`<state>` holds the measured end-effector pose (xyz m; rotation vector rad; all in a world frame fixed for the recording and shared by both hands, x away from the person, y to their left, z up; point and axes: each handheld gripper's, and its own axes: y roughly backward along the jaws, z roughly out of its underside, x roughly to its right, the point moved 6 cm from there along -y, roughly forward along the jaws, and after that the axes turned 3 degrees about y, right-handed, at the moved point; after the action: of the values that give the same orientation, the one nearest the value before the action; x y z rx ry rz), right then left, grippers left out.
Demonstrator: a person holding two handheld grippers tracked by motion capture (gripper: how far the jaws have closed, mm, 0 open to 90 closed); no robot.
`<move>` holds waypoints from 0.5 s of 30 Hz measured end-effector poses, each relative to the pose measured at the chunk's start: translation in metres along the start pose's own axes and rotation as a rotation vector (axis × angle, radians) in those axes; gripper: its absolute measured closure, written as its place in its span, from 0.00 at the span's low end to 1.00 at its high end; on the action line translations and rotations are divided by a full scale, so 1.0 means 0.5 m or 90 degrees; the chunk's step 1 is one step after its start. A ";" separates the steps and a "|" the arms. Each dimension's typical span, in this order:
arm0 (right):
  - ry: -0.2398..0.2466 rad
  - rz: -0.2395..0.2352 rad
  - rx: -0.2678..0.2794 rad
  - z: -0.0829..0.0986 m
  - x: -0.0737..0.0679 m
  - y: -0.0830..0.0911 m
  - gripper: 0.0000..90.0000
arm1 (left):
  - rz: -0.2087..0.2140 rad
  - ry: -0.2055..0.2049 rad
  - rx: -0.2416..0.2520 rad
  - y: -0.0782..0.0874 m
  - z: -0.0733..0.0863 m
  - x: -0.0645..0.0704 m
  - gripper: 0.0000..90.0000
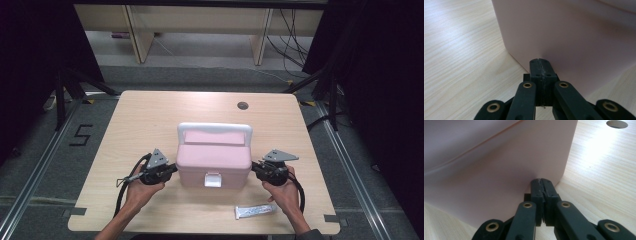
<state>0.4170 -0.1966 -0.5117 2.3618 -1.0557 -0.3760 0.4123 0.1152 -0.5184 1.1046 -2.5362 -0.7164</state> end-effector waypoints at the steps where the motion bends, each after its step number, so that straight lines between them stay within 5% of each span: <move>1: -0.001 -0.003 -0.001 0.000 -0.001 0.000 1.00 | -0.004 -0.007 -0.008 0.004 0.002 -0.001 1.00; 5: -0.023 -0.009 -0.013 0.002 -0.014 0.002 1.00 | -0.007 -0.021 -0.018 0.012 0.006 0.001 1.00; 9: 0.000 -0.009 -0.006 0.000 -0.011 0.002 1.00 | -0.015 -0.037 -0.017 0.017 0.008 0.005 1.00; 13: -0.002 -0.022 -0.008 0.001 -0.023 0.000 1.00 | -0.015 -0.046 -0.028 0.027 0.012 -0.001 1.00; 14: -0.023 -0.020 -0.019 0.002 -0.030 0.003 1.00 | -0.020 -0.041 -0.024 0.028 0.013 -0.002 1.00; 15: -0.008 -0.029 -0.011 0.001 -0.032 -0.001 1.00 | -0.019 -0.040 -0.030 0.030 0.014 -0.003 1.00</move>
<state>0.4066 -0.1847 -0.5116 2.3750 -1.0020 -0.4159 0.4011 0.1272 -0.5164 1.1230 -2.5465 -0.8263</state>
